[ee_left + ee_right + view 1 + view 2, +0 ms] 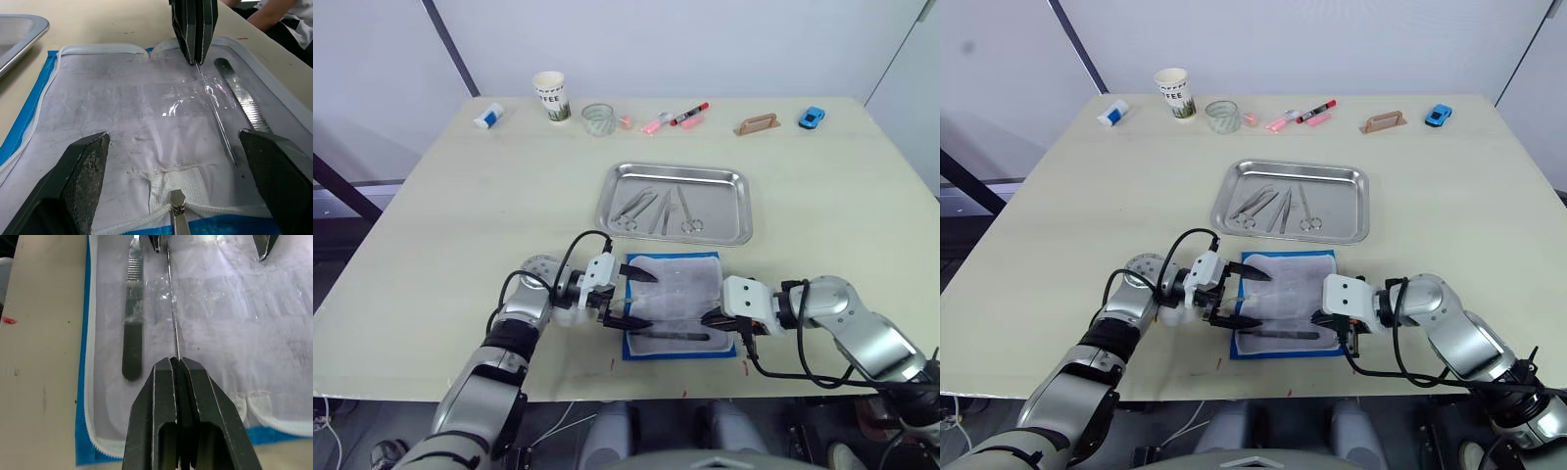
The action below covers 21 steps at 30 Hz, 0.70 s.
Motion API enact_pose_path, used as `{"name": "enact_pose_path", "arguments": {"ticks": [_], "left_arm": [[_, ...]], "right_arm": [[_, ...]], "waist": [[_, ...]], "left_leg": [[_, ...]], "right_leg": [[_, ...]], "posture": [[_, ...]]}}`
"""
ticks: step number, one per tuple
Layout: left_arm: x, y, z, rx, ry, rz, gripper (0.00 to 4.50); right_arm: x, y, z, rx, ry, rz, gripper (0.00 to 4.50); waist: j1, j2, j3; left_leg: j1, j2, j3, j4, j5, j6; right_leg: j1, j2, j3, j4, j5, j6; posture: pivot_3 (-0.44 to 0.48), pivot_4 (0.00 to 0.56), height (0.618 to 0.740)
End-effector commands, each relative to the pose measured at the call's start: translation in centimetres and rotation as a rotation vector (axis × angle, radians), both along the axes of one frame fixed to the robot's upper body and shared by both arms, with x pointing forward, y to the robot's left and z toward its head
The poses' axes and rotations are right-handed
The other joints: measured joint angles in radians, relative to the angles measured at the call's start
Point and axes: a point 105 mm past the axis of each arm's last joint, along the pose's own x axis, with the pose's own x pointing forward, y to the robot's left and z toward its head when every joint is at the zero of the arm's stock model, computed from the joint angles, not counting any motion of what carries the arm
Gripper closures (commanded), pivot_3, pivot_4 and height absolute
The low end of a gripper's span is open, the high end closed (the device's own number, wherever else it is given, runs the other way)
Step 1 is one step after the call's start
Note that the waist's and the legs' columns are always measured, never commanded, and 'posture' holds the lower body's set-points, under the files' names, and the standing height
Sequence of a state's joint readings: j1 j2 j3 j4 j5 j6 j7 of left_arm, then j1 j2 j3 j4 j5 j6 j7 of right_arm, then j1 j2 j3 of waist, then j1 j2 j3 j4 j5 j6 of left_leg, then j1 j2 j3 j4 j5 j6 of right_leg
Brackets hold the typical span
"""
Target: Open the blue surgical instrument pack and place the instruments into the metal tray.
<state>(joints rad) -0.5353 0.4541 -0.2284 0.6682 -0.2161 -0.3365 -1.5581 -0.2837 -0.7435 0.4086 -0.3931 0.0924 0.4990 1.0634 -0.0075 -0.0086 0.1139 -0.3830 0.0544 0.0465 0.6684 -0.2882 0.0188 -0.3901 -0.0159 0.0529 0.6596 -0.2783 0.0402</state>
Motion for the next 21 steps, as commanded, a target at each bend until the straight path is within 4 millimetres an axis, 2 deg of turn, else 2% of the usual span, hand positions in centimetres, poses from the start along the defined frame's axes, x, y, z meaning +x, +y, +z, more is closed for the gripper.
{"name": "enact_pose_path", "arguments": {"ticks": [1,13,21], "left_arm": [[-1.4,0.5,-2.3,0.05,0.097,-0.025,0.0],[-1.5,0.7,-2.5,0.058,0.097,-0.023,0.0],[-1.5,0.7,-2.6,0.057,0.095,-0.023,0.0]], "right_arm": [[0.3,-0.5,1.3,-0.016,-0.039,-0.004,4.48],[0.3,-2.6,2.2,-0.082,-0.053,-0.02,4.48],[-0.3,-5.9,2.3,-0.144,-0.046,-0.052,4.48]], "waist": [[0.0,0.0,0.0],[0.0,0.0,0.0],[0.0,0.001,0.0]], "left_leg": [[0.0,0.0,0.0,0.0,0.0,0.0],[0.0,0.0,0.0,0.0,0.0,0.0],[0.0,0.0,0.0,0.0,0.0,0.0]], "right_leg": [[0.0,0.0,0.0,0.0,0.0,0.0],[0.0,0.0,0.0,0.0,0.0,0.0],[0.0,0.0,0.0,0.0,0.0,0.0]], "posture": [[0.0,0.15,0.74],[0.0,0.15,0.74],[0.0,0.15,0.74]]}}
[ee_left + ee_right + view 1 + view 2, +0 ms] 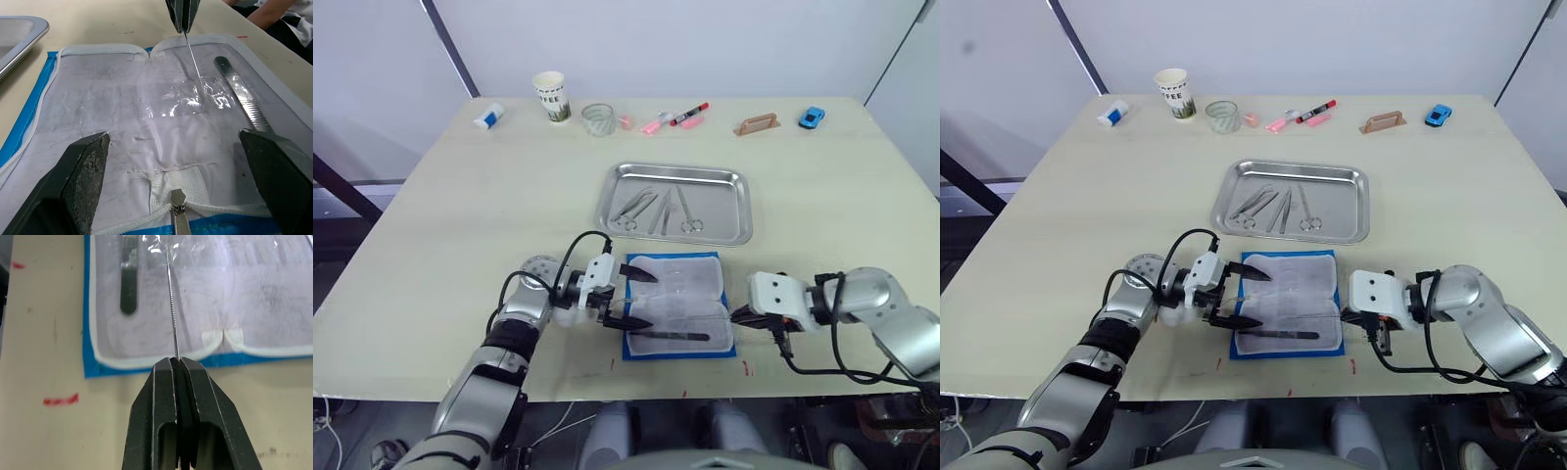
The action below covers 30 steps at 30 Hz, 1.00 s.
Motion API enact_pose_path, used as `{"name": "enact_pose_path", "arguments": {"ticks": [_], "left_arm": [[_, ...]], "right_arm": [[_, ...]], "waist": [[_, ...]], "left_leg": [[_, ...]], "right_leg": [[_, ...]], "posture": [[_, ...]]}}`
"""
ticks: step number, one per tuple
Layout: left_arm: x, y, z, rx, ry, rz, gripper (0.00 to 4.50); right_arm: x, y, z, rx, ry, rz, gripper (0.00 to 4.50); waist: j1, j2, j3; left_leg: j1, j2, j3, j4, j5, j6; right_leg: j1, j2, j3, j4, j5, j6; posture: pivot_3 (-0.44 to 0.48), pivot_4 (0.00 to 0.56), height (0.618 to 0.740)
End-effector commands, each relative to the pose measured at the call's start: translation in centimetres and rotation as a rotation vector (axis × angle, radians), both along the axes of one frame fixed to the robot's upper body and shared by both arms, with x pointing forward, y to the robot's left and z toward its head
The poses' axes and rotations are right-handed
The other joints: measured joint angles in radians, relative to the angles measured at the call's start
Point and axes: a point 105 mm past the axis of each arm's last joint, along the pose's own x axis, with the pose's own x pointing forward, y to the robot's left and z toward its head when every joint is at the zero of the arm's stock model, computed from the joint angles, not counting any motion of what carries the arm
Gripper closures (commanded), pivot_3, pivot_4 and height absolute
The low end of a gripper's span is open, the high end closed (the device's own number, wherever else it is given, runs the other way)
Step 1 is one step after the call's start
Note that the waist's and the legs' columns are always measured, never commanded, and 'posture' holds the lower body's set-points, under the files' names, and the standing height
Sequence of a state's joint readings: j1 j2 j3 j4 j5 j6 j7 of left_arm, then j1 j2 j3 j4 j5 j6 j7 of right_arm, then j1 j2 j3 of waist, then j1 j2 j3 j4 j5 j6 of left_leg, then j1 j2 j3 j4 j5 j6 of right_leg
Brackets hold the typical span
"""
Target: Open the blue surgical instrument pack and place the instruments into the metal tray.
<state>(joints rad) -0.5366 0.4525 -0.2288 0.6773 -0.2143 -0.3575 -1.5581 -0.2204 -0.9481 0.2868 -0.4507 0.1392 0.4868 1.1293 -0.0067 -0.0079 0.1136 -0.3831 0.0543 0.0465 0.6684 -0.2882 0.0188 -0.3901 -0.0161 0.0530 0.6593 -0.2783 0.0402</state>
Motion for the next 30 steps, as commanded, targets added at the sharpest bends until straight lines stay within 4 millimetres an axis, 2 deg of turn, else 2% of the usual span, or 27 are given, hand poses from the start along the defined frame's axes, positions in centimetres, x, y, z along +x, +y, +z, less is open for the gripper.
{"name": "enact_pose_path", "arguments": {"ticks": [1,7,10,12,17,21,23,27,30], "left_arm": [[-1.5,0.7,-2.5,0.057,0.108,-0.019,0.0],[-1.3,0.6,-2.3,0.055,0.104,-0.021,0.0],[-1.3,0.6,-2.2,0.053,0.102,-0.022,0.0],[-1.3,0.5,-2.2,0.051,0.101,-0.022,0.0],[-1.3,0.4,-2.1,0.046,0.098,-0.02,0.0],[-1.3,0.5,-2.2,0.044,0.097,-0.014,0.0],[-1.4,0.6,-2.2,0.044,0.097,-0.009,0.0],[-1.3,0.8,-2.2,0.042,0.096,0.002,0.0],[-1.3,0.8,-2.3,0.041,0.095,0.006,0.0]], "right_arm": [[0.1,-1.3,0.8,-0.018,-0.034,-0.02,4.48],[-0.5,-3.7,1.6,-0.019,-0.031,-0.072,4.48],[-0.7,-3.9,2.2,0.027,-0.022,-0.1,4.48],[-0.7,-3.6,3.1,0.104,-0.009,-0.133,4.48],[0.7,-1.5,5.1,0.302,-0.039,-0.248,4.48],[4.4,0.6,7.2,0.477,-0.128,-0.449,4.48],[6.7,1.1,7.8,0.498,-0.167,-0.602,4.48],[9.0,3.2,8.4,0.635,-0.038,-0.758,4.48],[10.6,4.5,8.1,0.669,-0.013,-0.867,4.48]], "waist": [[-0.001,0.0,0.0],[0.0,0.0,0.0],[-0.001,0.0,0.0],[-0.002,0.0,0.0],[-0.003,0.0,0.0],[-0.005,0.0,0.0],[-0.005,0.0,0.0],[-0.005,0.0,0.0],[-0.006,0.001,-0.001]], "left_leg": [[0.0,0.0,0.0,0.0,0.0,0.0],[0.0,0.0,0.0,0.0,0.0,0.0],[0.0,0.0,0.0,0.0,0.0,0.0],[0.001,0.0,0.0,0.0,0.0,0.0],[0.001,0.0,-0.001,0.0,0.0,0.0],[0.001,0.001,-0.001,0.0,0.0,0.0],[0.001,0.0,-0.001,0.0,0.0,0.0],[0.0,0.0,-0.001,-0.001,0.0,0.0],[0.0,0.001,-0.001,-0.001,0.0,0.0]], "right_leg": [[0.0,0.0,0.0,0.0,0.0,0.0],[0.0,0.0,0.0,0.0,0.0,0.0],[0.0,0.0,0.0,0.0,0.0,0.0],[0.001,0.0,0.0,0.0,0.0,0.0],[0.002,0.0,0.0,0.0,0.0,0.0],[0.002,0.0,0.0,0.0,0.0,0.0],[0.002,0.001,0.0,0.0,0.0,0.0],[0.001,0.0,0.0,0.0,0.0,0.0],[0.0,0.001,0.0,0.001,0.0,0.0]], "posture": [[0.0,0.15,0.74],[0.0,0.15,0.74],[0.0,0.15,0.74],[0.0,0.15,0.74],[0.0,0.15,0.74],[0.0,0.15,0.74],[0.0,0.15,0.74],[0.0,0.15,0.74],[0.0,0.15,0.74]]}}
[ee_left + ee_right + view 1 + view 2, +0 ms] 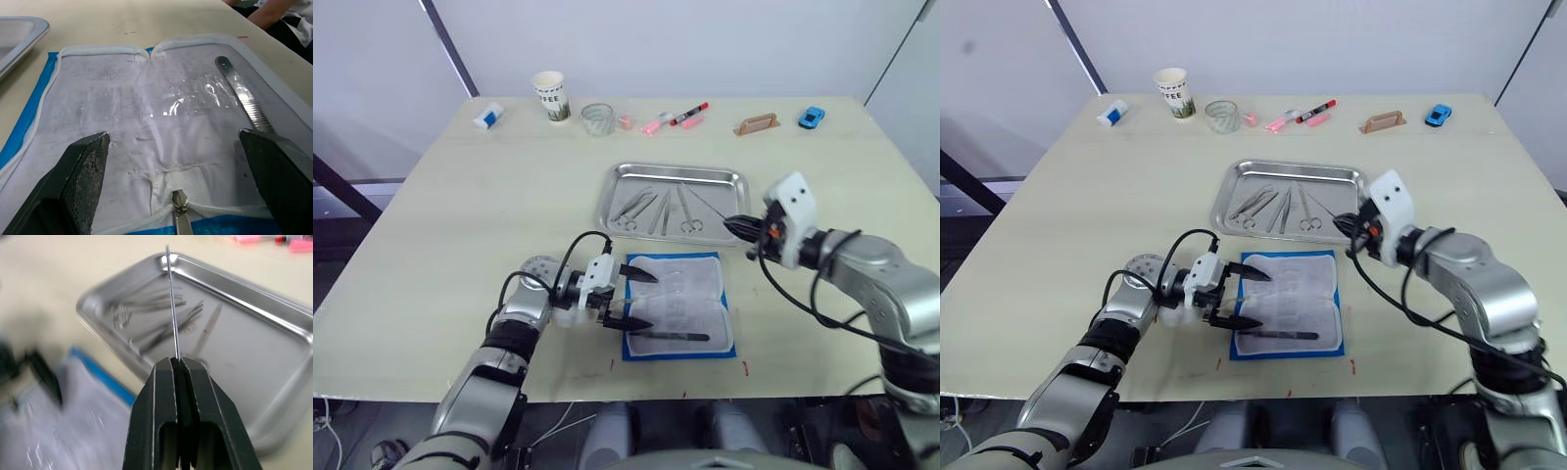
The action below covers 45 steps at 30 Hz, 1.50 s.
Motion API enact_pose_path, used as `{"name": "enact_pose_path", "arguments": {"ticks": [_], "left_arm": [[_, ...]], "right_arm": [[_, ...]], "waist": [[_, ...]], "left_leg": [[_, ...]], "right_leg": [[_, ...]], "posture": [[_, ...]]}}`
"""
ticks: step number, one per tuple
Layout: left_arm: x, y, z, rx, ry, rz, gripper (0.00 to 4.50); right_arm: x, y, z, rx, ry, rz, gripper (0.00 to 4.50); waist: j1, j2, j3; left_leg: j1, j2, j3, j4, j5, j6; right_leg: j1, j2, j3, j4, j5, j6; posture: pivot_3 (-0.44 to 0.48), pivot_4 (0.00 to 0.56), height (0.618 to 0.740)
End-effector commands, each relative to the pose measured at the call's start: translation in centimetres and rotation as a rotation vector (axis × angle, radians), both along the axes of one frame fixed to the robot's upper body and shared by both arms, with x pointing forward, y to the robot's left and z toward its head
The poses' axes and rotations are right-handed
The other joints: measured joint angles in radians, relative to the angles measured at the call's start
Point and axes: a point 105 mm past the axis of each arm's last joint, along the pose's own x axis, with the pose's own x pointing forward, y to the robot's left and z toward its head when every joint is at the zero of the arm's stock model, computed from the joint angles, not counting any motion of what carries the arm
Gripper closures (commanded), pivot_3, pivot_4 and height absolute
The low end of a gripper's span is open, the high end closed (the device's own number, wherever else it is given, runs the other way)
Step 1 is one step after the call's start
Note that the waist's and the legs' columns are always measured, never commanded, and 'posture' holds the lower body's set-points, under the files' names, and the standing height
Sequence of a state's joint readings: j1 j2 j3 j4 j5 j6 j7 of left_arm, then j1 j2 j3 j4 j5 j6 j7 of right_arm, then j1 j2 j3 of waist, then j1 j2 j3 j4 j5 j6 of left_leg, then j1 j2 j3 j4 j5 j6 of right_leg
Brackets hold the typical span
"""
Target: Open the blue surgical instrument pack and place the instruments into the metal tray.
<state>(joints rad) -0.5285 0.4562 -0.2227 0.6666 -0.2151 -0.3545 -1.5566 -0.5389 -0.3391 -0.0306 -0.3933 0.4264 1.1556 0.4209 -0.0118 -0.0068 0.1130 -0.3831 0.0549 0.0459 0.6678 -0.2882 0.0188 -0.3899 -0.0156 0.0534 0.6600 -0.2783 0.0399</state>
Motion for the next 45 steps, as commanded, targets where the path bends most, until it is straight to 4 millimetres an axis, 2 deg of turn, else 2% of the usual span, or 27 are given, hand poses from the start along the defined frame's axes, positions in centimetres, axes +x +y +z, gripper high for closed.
{"name": "enact_pose_path", "arguments": {"ticks": [1,7,18,27,37,40,41,42,43,45], "left_arm": [[-1.3,0.6,-2.3,0.042,0.096,0.001,0.0],[-1.5,0.6,-2.4,0.031,0.097,0.007,0.0],[-1.6,0.5,-2.5,0.026,0.096,0.019,0.0],[-1.7,0.6,-2.7,0.023,0.098,0.03,0.0],[-1.7,0.5,-2.8,0.021,0.101,0.034,0.0],[-1.7,0.6,-2.8,0.023,0.102,0.036,0.0],[-1.7,0.5,-2.8,0.022,0.102,0.036,0.0],[-1.7,0.5,-2.8,0.023,0.102,0.036,0.0],[-1.7,0.6,-2.9,0.022,0.102,0.037,0.0],[-1.7,0.6,-2.9,0.022,0.102,0.038,0.0]], "right_arm": [[2.0,0.6,0.3,0.047,0.029,-0.15,4.48],[4.5,1.9,-1.2,0.113,0.088,-0.325,4.48],[7.4,2.8,-3.7,0.148,0.115,-0.462,4.48],[8.1,3.6,-4.7,0.151,0.136,-0.47,4.48],[8.3,4.0,-5.0,0.159,0.156,-0.463,4.48],[8.2,3.9,-5.1,0.156,0.161,-0.459,3.4],[8.2,3.9,-5.1,0.154,0.16,-0.46,3.18],[8.2,3.7,-5.0,0.151,0.156,-0.461,2.39],[8.2,3.6,-4.9,0.143,0.147,-0.46,2.34],[8.0,3.7,-4.2,0.158,0.119,-0.43,1.53]], "waist": [[-0.002,0.0,0.0],[-0.005,0.001,0.0],[-0.016,0.002,-0.001],[-0.021,0.003,-0.001],[-0.023,0.003,-0.002],[-0.023,0.003,-0.002],[-0.023,0.003,-0.002],[-0.023,0.003,-0.002],[-0.023,0.003,-0.002],[-0.023,0.003,-0.002]], "left_leg": [[0.0,0.0,0.0,0.0,0.0,0.0],[0.0,0.0,0.001,0.0,0.0,0.0],[-0.001,0.0,0.002,-0.001,0.0,0.0],[0.0,0.0,0.002,-0.001,0.0,0.0],[0.0,0.0,0.002,-0.002,0.0,0.0],[0.0,0.0,0.002,-0.002,0.0,0.0],[0.0,0.0,0.002,-0.002,0.0,0.0],[0.0,0.0,0.002,-0.002,0.0,0.0],[0.0,0.0,0.002,-0.002,0.0,0.0],[-0.001,0.0,0.002,-0.002,0.0,0.0]], "right_leg": [[-0.001,0.0,0.0,0.0,0.0,0.0],[-0.001,0.0,0.001,0.0,0.0,0.0],[-0.002,0.0,0.002,0.001,0.0,0.0],[-0.002,-0.001,0.002,0.001,0.0,0.0],[-0.002,-0.001,0.002,0.001,0.0,0.0],[-0.002,-0.001,0.002,0.001,0.0,0.0],[-0.002,-0.001,0.002,0.001,0.0,0.0],[-0.002,-0.001,0.002,0.001,0.0,0.0],[-0.002,-0.001,0.002,0.001,0.0,0.0],[-0.002,-0.001,0.002,0.001,0.0,0.0]], "posture": [[0.0,0.15,0.74],[0.0,0.15,0.74],[0.0,0.15,0.74],[0.0,0.15,0.74],[0.0,0.15,0.74],[0.0,0.15,0.74],[0.0,0.15,0.74],[0.0,0.15,0.74],[0.0,0.15,0.74],[0.0,0.15,0.74]]}}
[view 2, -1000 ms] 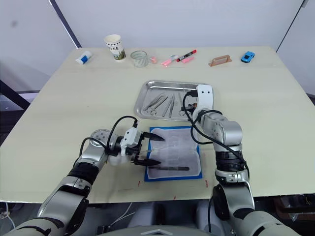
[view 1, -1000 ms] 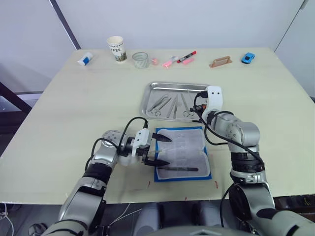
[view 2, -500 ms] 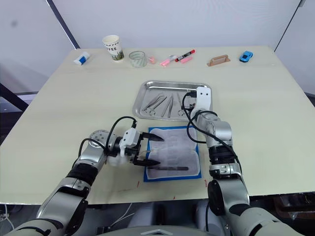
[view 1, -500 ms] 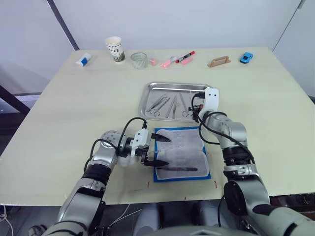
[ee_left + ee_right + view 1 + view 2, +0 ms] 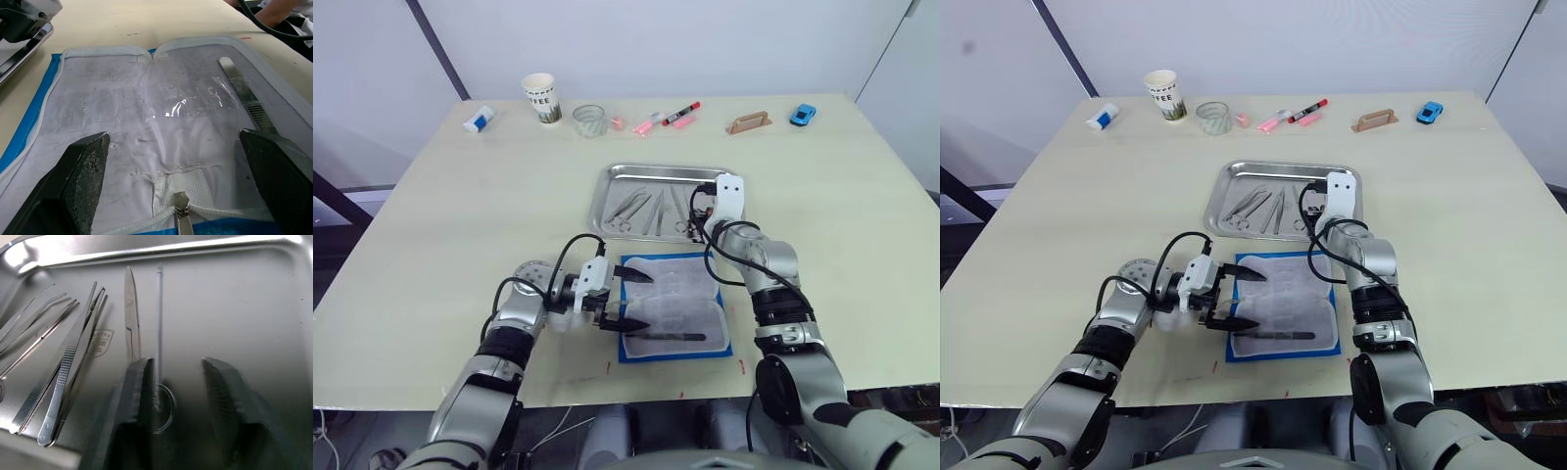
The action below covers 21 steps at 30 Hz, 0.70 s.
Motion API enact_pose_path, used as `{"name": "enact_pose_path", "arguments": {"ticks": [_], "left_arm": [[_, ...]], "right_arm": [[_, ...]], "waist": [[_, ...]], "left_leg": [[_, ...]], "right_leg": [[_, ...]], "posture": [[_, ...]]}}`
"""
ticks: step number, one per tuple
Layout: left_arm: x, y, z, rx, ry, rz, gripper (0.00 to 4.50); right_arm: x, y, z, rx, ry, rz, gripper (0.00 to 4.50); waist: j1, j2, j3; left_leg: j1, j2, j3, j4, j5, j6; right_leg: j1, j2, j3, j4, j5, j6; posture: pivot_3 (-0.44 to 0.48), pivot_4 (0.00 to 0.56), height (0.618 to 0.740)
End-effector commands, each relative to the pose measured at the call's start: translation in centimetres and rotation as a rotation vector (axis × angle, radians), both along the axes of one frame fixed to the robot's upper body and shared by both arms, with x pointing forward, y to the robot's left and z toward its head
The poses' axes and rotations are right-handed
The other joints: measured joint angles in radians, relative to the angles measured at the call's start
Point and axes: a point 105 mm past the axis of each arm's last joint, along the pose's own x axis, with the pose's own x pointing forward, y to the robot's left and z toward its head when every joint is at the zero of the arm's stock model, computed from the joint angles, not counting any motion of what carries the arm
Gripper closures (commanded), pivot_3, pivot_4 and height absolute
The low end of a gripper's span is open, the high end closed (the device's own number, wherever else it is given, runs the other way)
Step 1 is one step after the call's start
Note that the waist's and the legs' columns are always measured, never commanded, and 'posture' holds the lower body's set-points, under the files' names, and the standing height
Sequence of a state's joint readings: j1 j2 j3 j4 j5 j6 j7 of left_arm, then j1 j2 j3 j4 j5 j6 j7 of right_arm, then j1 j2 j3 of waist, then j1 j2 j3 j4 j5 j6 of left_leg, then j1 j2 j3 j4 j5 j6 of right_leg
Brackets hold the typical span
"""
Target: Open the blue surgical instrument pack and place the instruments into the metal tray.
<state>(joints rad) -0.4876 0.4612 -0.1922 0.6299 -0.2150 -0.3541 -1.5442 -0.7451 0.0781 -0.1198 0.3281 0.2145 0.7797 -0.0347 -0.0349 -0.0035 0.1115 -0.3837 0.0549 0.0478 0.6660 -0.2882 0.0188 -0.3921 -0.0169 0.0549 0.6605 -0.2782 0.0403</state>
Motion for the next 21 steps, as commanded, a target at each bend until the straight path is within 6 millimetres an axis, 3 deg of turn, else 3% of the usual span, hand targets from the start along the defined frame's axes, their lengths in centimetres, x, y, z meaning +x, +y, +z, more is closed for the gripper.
{"name": "enact_pose_path", "arguments": {"ticks": [1,4,6,9,13,18,21], "left_arm": [[-1.4,0.1,-2.8,0.036,0.111,0.006,0.0],[-1.4,0.1,-2.8,0.033,0.111,0.007,0.0],[-1.4,0.1,-2.8,0.031,0.112,0.008,0.0],[-1.4,0.1,-2.8,0.029,0.112,0.008,0.0],[-1.4,0.2,-2.7,0.026,0.112,0.008,0.0],[-1.3,0.3,-2.4,0.025,0.111,0.003,0.0],[-1.2,0.2,-2.3,0.026,0.111,-0.001,0.0]], "right_arm": [[-0.3,0.4,3.2,0.044,-0.123,0.068,1.53],[-1.5,0.9,5.1,0.04,-0.251,0.179,1.53],[-3.3,1.6,6.4,0.099,-0.35,0.303,1.53],[-5.6,0.9,7.4,0.067,-0.455,0.428,1.53],[-8.3,-0.6,7.9,0.028,-0.53,0.564,1.53],[-13.7,-2.2,7.8,-0.005,-0.535,0.873,1.53],[-15.6,-3.2,7.4,-0.023,-0.506,0.95,0.74]], "waist": [[0.001,0.0,0.0],[0.0,0.001,0.001],[0.0,0.001,0.0],[0.001,0.001,0.0],[-0.001,0.001,0.0],[0.005,0.001,0.001],[0.002,-0.001,0.002]], "left_leg": [[0.0,0.0,0.0,0.0,0.0,0.0],[-0.001,0.0,0.0,0.0,0.0,0.0],[0.0,0.0,-0.001,0.0,0.0,0.0],[-0.001,0.0,-0.001,0.0,0.0,0.0],[-0.001,-0.001,-0.001,0.0,0.0,0.0],[-0.002,-0.001,-0.002,-0.001,0.0,0.0],[0.0,-0.001,-0.002,0.0,0.0,0.0]], "right_leg": [[0.0,0.0,0.0,0.0,0.0,0.0],[0.0,0.0,0.0,0.0,0.0,0.0],[0.0,0.0,0.0,0.0,0.0,0.0],[0.0,0.0,-0.001,-0.001,-0.001,0.001],[0.0,0.0,0.001,-0.001,-0.001,0.001],[0.001,0.001,0.0,-0.003,-0.001,0.002],[0.002,0.001,0.001,-0.003,-0.001,0.002]], "posture": [[0.0,0.15,0.74],[0.0,0.15,0.74],[0.0,0.15,0.74],[0.0,0.15,0.74],[0.0,0.15,0.74],[0.0,0.15,0.74],[0.0,0.15,0.74]]}}
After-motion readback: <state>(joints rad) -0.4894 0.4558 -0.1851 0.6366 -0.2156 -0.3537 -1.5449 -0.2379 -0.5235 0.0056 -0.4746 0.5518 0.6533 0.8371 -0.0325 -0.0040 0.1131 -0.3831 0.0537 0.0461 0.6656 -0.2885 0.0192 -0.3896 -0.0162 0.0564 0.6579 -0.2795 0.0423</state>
